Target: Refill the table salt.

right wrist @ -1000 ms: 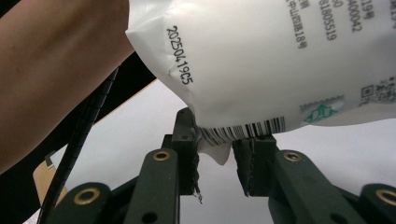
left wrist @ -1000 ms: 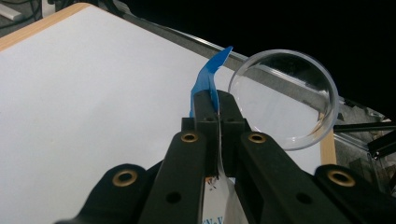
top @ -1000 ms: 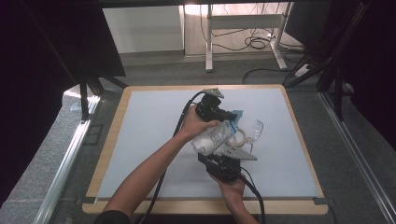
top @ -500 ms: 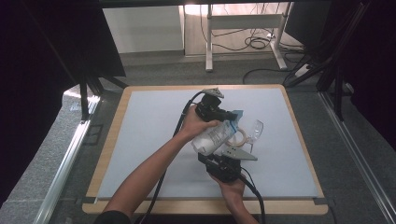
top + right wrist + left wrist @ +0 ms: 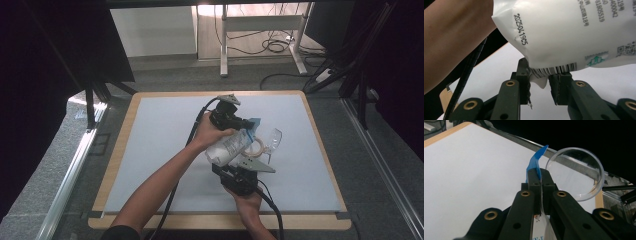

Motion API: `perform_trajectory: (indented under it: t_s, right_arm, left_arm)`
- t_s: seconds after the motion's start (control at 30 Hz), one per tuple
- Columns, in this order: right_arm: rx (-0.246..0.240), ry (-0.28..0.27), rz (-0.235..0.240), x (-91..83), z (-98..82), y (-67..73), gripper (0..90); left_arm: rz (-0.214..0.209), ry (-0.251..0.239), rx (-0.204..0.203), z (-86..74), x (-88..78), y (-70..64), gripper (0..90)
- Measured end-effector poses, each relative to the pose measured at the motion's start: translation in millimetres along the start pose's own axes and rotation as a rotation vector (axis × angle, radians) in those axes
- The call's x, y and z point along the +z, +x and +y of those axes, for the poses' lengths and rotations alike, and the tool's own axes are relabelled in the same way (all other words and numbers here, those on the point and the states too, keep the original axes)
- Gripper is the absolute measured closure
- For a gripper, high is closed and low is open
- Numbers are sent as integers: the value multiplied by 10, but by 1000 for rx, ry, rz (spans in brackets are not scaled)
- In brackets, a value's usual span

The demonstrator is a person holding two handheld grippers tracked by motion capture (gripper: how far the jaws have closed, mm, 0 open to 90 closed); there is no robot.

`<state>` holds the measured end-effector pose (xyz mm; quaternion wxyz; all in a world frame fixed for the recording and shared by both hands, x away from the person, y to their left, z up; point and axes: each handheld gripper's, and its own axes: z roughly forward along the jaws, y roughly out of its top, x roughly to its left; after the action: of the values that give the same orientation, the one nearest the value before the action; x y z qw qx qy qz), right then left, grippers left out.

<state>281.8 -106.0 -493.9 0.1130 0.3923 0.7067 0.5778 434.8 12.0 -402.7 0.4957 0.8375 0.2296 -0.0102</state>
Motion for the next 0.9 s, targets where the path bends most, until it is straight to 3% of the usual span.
perform_trajectory:
  t_s: [0.9]
  right_arm:
    - [6, -7, -12, -7, 0, 6, 718]
  left_arm:
    - [-10, 1, -4, 11, 22, 5, 900]
